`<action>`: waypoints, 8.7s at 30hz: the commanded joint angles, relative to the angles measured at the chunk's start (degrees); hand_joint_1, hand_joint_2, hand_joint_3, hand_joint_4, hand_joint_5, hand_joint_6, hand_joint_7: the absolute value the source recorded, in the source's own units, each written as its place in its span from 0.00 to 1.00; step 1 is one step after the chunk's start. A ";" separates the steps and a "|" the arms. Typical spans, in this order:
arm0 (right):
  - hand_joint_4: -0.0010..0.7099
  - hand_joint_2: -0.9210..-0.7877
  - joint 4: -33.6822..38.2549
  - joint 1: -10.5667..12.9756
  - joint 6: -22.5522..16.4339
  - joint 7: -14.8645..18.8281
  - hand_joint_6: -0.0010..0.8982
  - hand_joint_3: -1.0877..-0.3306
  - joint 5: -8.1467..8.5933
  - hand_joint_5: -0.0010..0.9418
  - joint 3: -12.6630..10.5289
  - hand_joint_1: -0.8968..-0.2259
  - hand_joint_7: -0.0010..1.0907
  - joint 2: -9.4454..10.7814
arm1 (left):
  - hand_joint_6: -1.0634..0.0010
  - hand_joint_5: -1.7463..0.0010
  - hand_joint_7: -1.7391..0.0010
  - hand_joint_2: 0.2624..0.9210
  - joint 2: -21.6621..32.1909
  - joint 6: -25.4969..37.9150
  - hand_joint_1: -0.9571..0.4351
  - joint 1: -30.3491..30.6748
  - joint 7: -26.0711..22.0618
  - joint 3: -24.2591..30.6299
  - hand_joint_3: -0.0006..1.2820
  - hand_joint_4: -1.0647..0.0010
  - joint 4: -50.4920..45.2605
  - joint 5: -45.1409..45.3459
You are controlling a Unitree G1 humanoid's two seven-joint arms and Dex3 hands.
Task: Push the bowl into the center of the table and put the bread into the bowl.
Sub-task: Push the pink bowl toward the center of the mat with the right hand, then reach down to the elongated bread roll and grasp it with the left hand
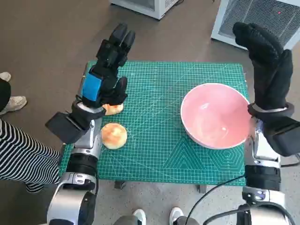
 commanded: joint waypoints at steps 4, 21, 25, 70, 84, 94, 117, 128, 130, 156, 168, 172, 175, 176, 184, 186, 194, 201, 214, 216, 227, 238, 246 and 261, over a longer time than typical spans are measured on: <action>0.18 0.00 0.78 1.06 0.24 0.31 0.00 0.42 0.15 0.00 -0.15 0.19 0.42 -0.16 | 1.00 1.00 0.83 1.00 0.01 0.10 0.13 -0.84 -0.27 0.13 0.53 0.87 -0.42 -0.57; 0.18 0.00 0.50 1.19 0.50 0.39 0.00 0.42 0.41 0.00 -0.10 0.19 0.42 0.19 | 1.00 1.00 0.83 1.00 -0.12 0.38 0.12 -0.89 -0.35 0.31 0.53 0.86 -0.69 -1.18; 0.17 0.00 0.39 1.29 0.60 0.48 0.00 0.42 0.53 0.00 -0.05 0.19 0.42 0.29 | 1.00 1.00 0.82 1.00 -0.16 0.21 0.12 -1.05 -0.67 0.62 0.52 0.86 -0.06 -1.69; 0.08 0.00 36.93 -2.77 -6.02 -8.64 0.00 0.30 1.98 0.00 -12.41 0.26 0.33 -10.49 | 1.00 1.00 0.86 1.00 0.69 -0.56 0.13 -0.07 -2.02 2.29 0.49 0.87 1.60 -2.30; 0.00 0.00 44.61 -3.13 3.78 -6.73 0.00 0.15 2.57 0.00 -12.82 0.43 0.16 -6.97 | 1.00 1.00 0.86 1.00 1.71 0.72 0.13 1.48 -3.26 2.44 0.49 0.87 -1.00 -3.31; 0.00 0.00 45.94 -3.43 9.45 -5.62 0.01 0.13 2.61 0.00 -13.11 0.44 0.14 -4.30 | 1.00 1.00 0.86 1.00 2.66 1.13 0.13 2.17 -3.84 3.07 0.48 0.87 -1.12 -4.10; 0.10 0.00 46.28 -6.74 13.74 -5.23 0.11 0.28 0.73 0.02 -11.46 0.32 0.19 3.15 | 0.96 0.99 0.87 1.00 4.09 3.07 0.13 6.30 -0.61 3.51 0.48 0.85 -7.80 -3.04; 0.10 0.00 45.97 -8.93 13.35 -3.61 0.08 0.21 0.53 0.01 -10.99 0.32 0.20 6.27 | 0.95 1.00 0.88 1.00 4.65 3.47 0.13 8.18 2.07 3.71 0.48 0.85 -9.97 -1.97; 0.10 0.00 46.05 -9.35 13.60 -3.18 0.08 0.21 0.80 0.01 -11.17 0.31 0.20 6.74 | 0.95 1.00 0.88 1.00 4.69 3.39 0.13 8.45 2.58 3.76 0.48 0.85 -10.23 -1.66; 0.11 0.00 46.51 -12.96 16.01 -3.75 0.08 0.27 0.53 0.02 -11.58 0.33 0.24 11.78 | 0.94 1.00 0.90 1.00 5.52 4.07 0.13 11.22 5.45 3.58 0.48 0.85 -13.57 -0.38; 0.12 0.00 44.20 -13.75 9.81 -2.84 0.08 0.26 -1.53 0.01 -9.64 0.34 0.24 8.90 | 0.93 1.00 0.90 1.00 5.73 4.40 0.12 11.81 5.34 4.07 0.48 0.85 -13.87 -0.77; 0.13 0.00 42.00 -13.61 4.42 -1.31 0.03 0.28 -2.39 0.01 -7.91 0.29 0.32 7.42 | 0.93 1.00 0.91 1.00 5.75 4.47 0.12 11.39 5.48 4.18 0.48 0.86 -13.46 -0.62; 0.14 0.00 39.98 -13.62 0.38 0.93 0.01 0.32 -2.55 0.01 -6.98 0.23 0.37 6.25 | 0.93 1.00 0.91 1.00 5.48 4.49 0.12 10.90 5.90 4.01 0.48 0.86 -13.23 -0.14; 0.14 0.00 39.47 -13.64 -0.57 1.55 0.01 0.32 -2.48 0.01 -6.76 0.21 0.38 5.98 | 0.93 1.00 0.91 1.00 5.38 4.51 0.12 10.73 6.02 3.94 0.48 0.86 -13.16 -0.01; 0.21 0.00 29.91 -12.05 -10.08 9.76 0.00 0.38 -0.22 0.02 -4.61 0.17 0.47 4.56 | 0.93 1.00 0.91 1.00 4.16 5.22 0.12 8.92 7.01 2.68 0.48 0.86 -13.57 0.78; 0.21 0.00 27.31 -11.40 -11.34 11.32 0.00 0.38 0.57 0.02 -4.02 0.17 0.48 4.51 | 0.93 1.00 0.92 1.00 3.95 5.28 0.12 8.35 7.01 2.37 0.48 0.85 -13.37 0.84; 0.22 0.00 17.59 -8.64 -12.03 16.16 0.00 0.44 4.94 0.02 -2.26 0.15 0.52 4.32 | 0.93 1.00 0.92 1.00 3.59 5.16 0.11 5.42 6.10 0.89 0.48 0.84 -12.33 0.69; 0.22 0.00 12.11 -6.54 -9.62 16.90 0.00 0.46 6.31 0.02 -1.13 0.13 0.50 4.15 | 0.93 1.00 0.92 1.00 3.63 4.57 0.11 3.30 4.22 0.03 0.48 0.85 -11.53 0.35; 0.22 0.00 6.96 -3.82 -7.80 15.05 0.00 0.49 5.06 0.02 0.18 0.12 0.50 3.30 | 0.92 1.00 0.92 1.00 7.20 2.21 0.10 0.71 -0.54 1.21 0.41 0.85 -8.36 -0.58; 0.22 0.00 6.70 -3.68 -7.68 14.95 0.00 0.49 4.98 0.02 0.30 0.13 0.50 3.13 | 0.91 1.00 0.91 1.00 9.21 2.31 0.10 0.37 0.21 1.57 0.40 0.86 -7.50 1.27; 0.22 0.00 7.36 -3.31 -8.62 12.76 0.00 0.49 3.69 0.01 0.04 0.12 0.50 2.22 | 0.87 1.00 0.92 0.83 28.28 26.40 0.35 -4.61 7.63 -6.98 0.05 0.95 -2.60 27.05; 0.21 0.00 7.91 -3.11 -9.03 10.71 0.00 0.45 2.97 0.01 0.45 0.14 0.49 2.41 | 0.83 0.99 0.94 0.68 29.61 28.56 0.62 -8.99 8.78 -14.10 0.00 0.94 5.99 34.95; 0.21 0.00 6.67 -2.40 -8.32 9.73 0.00 0.46 3.25 0.01 0.87 0.14 0.52 2.66 | 0.81 1.00 0.95 0.68 28.93 29.72 0.65 -11.40 8.03 -16.74 0.00 0.92 10.94 36.05; 0.22 0.00 6.51 -1.91 -7.85 9.22 0.00 0.46 3.87 0.01 1.17 0.14 0.54 2.62 | 0.80 1.00 0.97 0.68 25.96 35.74 0.65 -15.62 7.08 -22.88 0.00 0.92 17.60 39.63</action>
